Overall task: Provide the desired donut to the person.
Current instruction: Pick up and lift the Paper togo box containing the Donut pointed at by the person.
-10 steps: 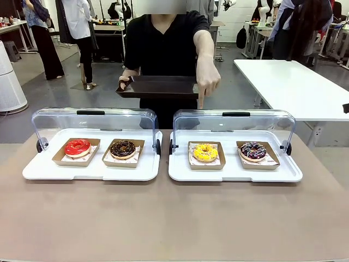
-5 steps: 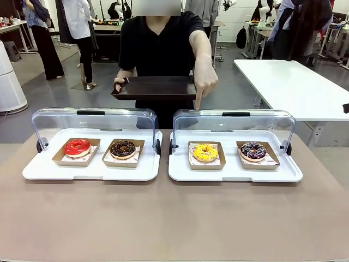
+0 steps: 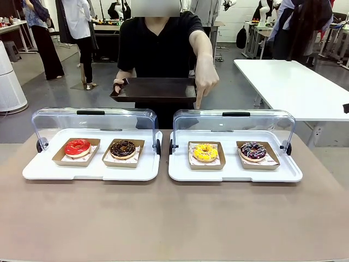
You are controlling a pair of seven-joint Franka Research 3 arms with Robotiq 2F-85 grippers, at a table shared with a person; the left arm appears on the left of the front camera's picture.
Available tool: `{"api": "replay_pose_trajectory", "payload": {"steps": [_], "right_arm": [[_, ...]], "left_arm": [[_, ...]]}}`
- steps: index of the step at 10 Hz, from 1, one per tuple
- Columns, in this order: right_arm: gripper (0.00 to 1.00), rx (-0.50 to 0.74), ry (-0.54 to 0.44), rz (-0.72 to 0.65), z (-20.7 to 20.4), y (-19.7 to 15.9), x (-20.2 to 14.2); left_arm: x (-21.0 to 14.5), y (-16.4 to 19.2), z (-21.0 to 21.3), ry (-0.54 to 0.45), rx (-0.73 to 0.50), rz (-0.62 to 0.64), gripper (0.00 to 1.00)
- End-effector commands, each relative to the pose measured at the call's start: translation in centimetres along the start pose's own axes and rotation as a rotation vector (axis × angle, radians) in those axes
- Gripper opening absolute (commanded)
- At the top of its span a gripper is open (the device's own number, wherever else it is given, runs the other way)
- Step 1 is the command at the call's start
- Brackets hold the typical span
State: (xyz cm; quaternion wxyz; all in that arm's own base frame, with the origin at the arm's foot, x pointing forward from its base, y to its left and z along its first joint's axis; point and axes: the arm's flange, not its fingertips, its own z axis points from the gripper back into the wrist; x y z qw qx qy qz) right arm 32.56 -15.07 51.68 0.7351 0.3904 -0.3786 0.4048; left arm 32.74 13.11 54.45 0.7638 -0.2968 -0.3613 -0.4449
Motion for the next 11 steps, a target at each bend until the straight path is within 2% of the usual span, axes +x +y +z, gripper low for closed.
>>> {"api": "replay_pose_trajectory", "payload": {"steps": [1, 4, 7, 9, 11], "right_arm": [[1.0, 0.0, 0.0, 0.0, 0.0, 0.0, 0.0], [1.0, 0.06, 0.25, 0.084, -4.9, 0.7, 5.1], [1.0, 0.099, 0.524, 0.208, -14.6, 1.4, 10.5], [1.0, 0.093, 0.698, 0.302, -22.0, 3.1, 12.1], [1.0, 0.065, 0.798, 0.333, -27.3, 3.9, 11.9]], "left_arm": [[0.1, 0.1, 0.2, -0.024, -0.006, -0.004, 1.0], [0.1, 0.1, 0.2, -0.024, -0.006, -0.004, 1.0], [0.1, 0.1, 0.2, -0.024, -0.006, -0.004, 1.0], [0.1, 0.1, 0.2, -0.024, -0.006, -0.004, 1.0], [0.1, 0.1, 0.2, -0.024, -0.006, -0.004, 1.0]]}}
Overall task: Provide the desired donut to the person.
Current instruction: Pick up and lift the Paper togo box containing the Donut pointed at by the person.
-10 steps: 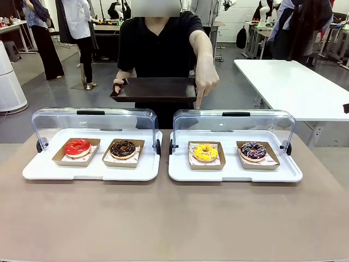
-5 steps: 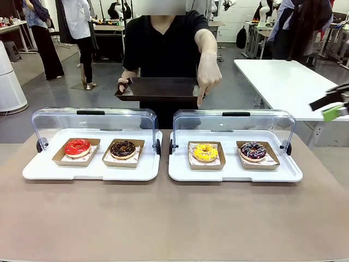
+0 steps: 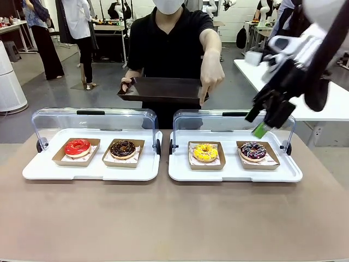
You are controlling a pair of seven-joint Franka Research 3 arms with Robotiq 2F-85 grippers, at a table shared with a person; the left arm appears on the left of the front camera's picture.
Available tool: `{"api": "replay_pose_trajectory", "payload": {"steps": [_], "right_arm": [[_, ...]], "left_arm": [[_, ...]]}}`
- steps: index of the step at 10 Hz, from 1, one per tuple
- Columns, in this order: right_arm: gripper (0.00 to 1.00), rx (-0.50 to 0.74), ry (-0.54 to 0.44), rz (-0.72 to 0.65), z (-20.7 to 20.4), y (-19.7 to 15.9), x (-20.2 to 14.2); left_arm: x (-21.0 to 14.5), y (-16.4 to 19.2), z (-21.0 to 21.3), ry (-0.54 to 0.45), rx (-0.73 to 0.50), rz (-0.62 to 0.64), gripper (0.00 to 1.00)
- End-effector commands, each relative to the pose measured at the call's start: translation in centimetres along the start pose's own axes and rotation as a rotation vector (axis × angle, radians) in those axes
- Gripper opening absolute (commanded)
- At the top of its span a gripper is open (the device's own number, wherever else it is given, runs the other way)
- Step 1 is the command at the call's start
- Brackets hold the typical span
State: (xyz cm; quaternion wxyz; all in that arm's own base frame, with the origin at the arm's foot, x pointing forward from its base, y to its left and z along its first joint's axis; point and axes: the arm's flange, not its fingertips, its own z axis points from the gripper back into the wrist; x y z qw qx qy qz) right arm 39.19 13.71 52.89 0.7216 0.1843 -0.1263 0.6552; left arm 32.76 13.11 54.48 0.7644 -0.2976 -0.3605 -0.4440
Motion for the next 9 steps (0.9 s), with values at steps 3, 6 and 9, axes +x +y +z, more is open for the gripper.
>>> {"api": "replay_pose_trajectory", "payload": {"steps": [3, 6, 9], "right_arm": [[1.0, -0.077, 0.146, -0.003, -5.2, -1.4, 2.3], [1.0, 0.013, 0.038, -0.018, -4.9, -0.3, 1.8], [1.0, -0.061, 0.133, 0.021, -5.7, -1.4, 2.7]], "left_arm": [[0.1, 0.1, 0.2, -0.024, -0.005, -0.007, 1.0], [0.1, 0.1, 0.2, -0.024, -0.005, -0.007, 1.0], [0.1, 0.1, 0.2, -0.024, -0.005, -0.007, 1.0]]}}
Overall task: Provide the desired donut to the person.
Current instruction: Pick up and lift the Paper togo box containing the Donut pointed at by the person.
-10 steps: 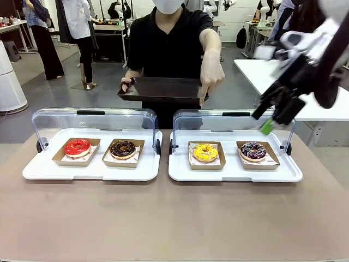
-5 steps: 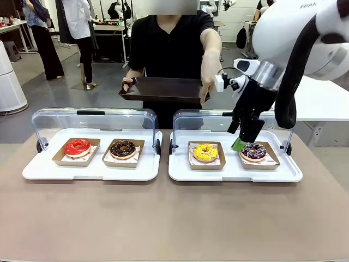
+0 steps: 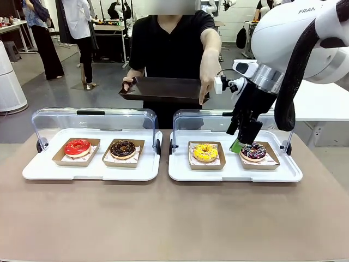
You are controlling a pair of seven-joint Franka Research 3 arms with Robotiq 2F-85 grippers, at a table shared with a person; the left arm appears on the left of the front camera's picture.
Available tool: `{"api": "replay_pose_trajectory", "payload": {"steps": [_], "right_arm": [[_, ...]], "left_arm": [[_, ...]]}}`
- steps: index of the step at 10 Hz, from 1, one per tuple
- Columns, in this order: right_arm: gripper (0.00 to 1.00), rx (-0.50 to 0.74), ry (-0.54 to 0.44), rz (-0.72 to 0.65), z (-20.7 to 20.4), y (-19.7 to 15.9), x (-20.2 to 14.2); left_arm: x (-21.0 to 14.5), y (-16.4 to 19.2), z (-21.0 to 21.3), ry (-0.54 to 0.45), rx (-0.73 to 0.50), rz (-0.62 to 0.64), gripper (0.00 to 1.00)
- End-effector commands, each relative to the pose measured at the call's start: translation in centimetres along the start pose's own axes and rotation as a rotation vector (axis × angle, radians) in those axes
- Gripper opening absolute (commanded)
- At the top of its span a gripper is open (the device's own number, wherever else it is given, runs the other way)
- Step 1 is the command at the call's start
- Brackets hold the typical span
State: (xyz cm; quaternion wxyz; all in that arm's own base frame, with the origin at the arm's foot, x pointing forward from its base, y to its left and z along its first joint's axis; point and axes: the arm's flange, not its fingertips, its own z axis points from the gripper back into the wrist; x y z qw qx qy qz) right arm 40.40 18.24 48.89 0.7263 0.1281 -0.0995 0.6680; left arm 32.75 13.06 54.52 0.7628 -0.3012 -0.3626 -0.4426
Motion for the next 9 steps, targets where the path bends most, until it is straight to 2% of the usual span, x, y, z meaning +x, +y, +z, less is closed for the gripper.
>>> {"api": "replay_pose_trajectory", "payload": {"steps": [1, 5, 7, 9], "right_arm": [[1.0, -0.017, 0.015, 0.004, -0.2, -0.2, 0.2], [1.0, -0.001, 0.004, 0.004, -0.1, 0.0, 0.1], [1.0, -0.099, 0.14, 0.017, -2.6, 0.2, 1.7], [1.0, -0.135, 0.237, -0.004, -5.4, -0.8, 2.7]], "left_arm": [[0.0, 0.1, 0.2, -0.016, -0.001, -0.009, 1.0], [0.0, 0.1, 0.2, -0.016, -0.001, -0.009, 1.0], [0.0, 0.1, 0.2, -0.016, -0.001, -0.009, 1.0], [0.0, 0.1, 0.2, -0.016, -0.001, -0.009, 1.0]]}}
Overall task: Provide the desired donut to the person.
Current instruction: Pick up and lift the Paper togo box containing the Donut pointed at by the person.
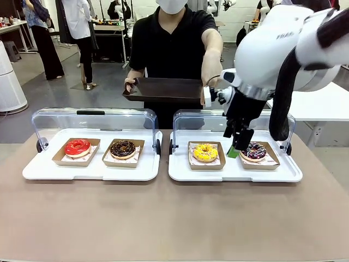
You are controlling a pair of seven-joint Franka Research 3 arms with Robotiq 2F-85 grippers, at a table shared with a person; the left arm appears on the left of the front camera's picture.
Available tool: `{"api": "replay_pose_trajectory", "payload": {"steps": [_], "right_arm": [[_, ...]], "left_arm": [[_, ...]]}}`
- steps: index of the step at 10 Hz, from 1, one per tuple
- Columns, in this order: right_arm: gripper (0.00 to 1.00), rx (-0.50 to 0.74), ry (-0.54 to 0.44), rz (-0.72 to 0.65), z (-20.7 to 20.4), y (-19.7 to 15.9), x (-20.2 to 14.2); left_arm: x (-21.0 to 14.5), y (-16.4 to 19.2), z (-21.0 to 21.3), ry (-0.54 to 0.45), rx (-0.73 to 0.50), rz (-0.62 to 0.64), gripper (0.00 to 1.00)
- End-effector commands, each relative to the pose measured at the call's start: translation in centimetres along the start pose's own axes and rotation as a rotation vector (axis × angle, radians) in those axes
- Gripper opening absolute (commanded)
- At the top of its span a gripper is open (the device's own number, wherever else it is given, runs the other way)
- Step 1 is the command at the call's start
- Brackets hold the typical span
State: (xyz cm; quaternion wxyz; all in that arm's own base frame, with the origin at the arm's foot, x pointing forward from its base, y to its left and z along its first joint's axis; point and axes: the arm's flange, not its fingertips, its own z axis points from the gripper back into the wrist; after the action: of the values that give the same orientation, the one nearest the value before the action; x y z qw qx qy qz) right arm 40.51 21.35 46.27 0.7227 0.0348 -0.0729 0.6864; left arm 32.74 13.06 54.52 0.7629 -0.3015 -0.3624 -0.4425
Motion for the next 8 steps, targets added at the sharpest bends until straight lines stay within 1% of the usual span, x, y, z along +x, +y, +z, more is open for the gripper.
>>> {"api": "replay_pose_trajectory", "payload": {"steps": [1, 3, 6, 7, 8], "right_arm": [[1.0, -0.024, 0.077, -0.046, -3.5, -1.4, 1.4], [1.0, -0.016, 0.087, -0.04, -6.2, -2.7, 1.6], [1.0, -0.009, 0.101, 0.004, -8.5, -4.1, 1.6], [1.0, -0.013, 0.108, -0.006, -8.5, -4.2, 1.8], [1.0, -0.031, 0.128, -0.067, -8.0, -4.2, 2.1]], "left_arm": [[0.0, 0.1, 0.2, -0.016, -0.001, -0.01, 1.0], [0.0, 0.1, 0.2, -0.016, -0.001, -0.01, 1.0], [0.0, 0.1, 0.2, -0.016, -0.001, -0.01, 1.0], [0.0, 0.1, 0.2, -0.016, -0.001, -0.01, 1.0], [0.0, 0.1, 0.2, -0.016, -0.001, -0.01, 1.0]]}}
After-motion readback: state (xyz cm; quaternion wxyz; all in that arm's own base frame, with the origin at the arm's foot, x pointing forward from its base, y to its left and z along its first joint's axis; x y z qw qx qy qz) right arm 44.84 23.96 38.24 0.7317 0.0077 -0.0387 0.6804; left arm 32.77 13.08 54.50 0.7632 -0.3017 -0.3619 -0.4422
